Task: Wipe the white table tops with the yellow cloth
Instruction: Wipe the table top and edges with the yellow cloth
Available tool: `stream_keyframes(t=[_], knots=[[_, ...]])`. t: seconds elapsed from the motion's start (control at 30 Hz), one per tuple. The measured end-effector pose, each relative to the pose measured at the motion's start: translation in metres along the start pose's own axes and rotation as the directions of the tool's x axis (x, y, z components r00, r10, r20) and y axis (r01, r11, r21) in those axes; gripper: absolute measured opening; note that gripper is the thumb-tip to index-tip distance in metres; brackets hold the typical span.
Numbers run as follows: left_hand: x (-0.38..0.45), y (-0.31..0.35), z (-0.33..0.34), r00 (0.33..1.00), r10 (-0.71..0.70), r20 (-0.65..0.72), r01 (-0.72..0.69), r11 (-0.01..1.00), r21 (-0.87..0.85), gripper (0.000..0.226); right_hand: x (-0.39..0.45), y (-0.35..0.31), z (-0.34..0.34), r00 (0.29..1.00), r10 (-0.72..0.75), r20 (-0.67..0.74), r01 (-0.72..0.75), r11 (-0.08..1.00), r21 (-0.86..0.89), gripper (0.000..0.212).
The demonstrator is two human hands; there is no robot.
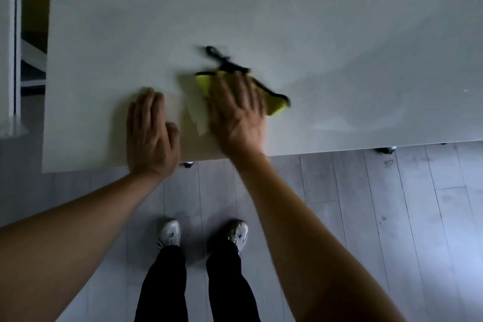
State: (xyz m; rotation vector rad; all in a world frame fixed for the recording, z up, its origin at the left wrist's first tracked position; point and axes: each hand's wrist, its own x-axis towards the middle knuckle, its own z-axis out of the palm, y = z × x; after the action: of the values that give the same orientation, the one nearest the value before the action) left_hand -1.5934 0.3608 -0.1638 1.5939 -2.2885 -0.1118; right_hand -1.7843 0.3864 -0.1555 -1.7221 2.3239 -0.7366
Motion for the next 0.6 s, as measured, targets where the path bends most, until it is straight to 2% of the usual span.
stream_keyframes(t=[0.1,0.2,0.27,0.33,0.37,0.43,0.53,0.6], knots=[[0.002,0.000,-0.001,0.999,0.010,0.043,-0.011,1.000,0.025,0.065,0.016,0.073,-0.033,0.966,0.221,-0.131,-0.233,0.969,-0.085,0.054],[0.003,0.000,0.000,0.997,0.012,0.075,-0.015,0.999,0.040,0.067,0.026,0.131,-0.072,0.903,0.403,-0.149,-0.422,0.898,-0.122,0.058],[0.003,0.002,0.000,0.997,0.002,0.080,-0.006,0.999,0.050,0.067,0.030,0.141,-0.081,0.851,0.510,-0.130,-0.522,0.847,-0.096,0.061],[0.004,0.001,0.001,0.996,0.003,0.086,-0.007,0.999,0.052,0.067,0.035,0.132,-0.074,0.820,0.549,-0.161,-0.566,0.819,-0.091,0.063],[0.004,0.000,0.001,0.996,0.004,0.088,-0.009,0.999,0.053,0.067,0.037,0.120,-0.067,0.827,0.534,-0.179,-0.556,0.825,-0.106,0.063],[0.004,0.000,0.001,0.996,0.001,0.091,-0.007,0.998,0.058,0.067,0.039,0.085,-0.047,0.895,0.408,-0.181,-0.434,0.891,-0.132,0.061],[0.004,0.000,0.001,0.996,0.008,0.094,-0.015,0.998,0.063,0.066,0.040,0.013,-0.005,0.992,0.122,-0.043,-0.125,0.989,-0.079,0.059],[0.004,0.000,0.001,0.996,0.012,0.084,-0.019,0.996,0.083,0.063,0.038,-0.031,0.014,0.998,-0.032,0.062,0.036,0.997,-0.066,0.059]])
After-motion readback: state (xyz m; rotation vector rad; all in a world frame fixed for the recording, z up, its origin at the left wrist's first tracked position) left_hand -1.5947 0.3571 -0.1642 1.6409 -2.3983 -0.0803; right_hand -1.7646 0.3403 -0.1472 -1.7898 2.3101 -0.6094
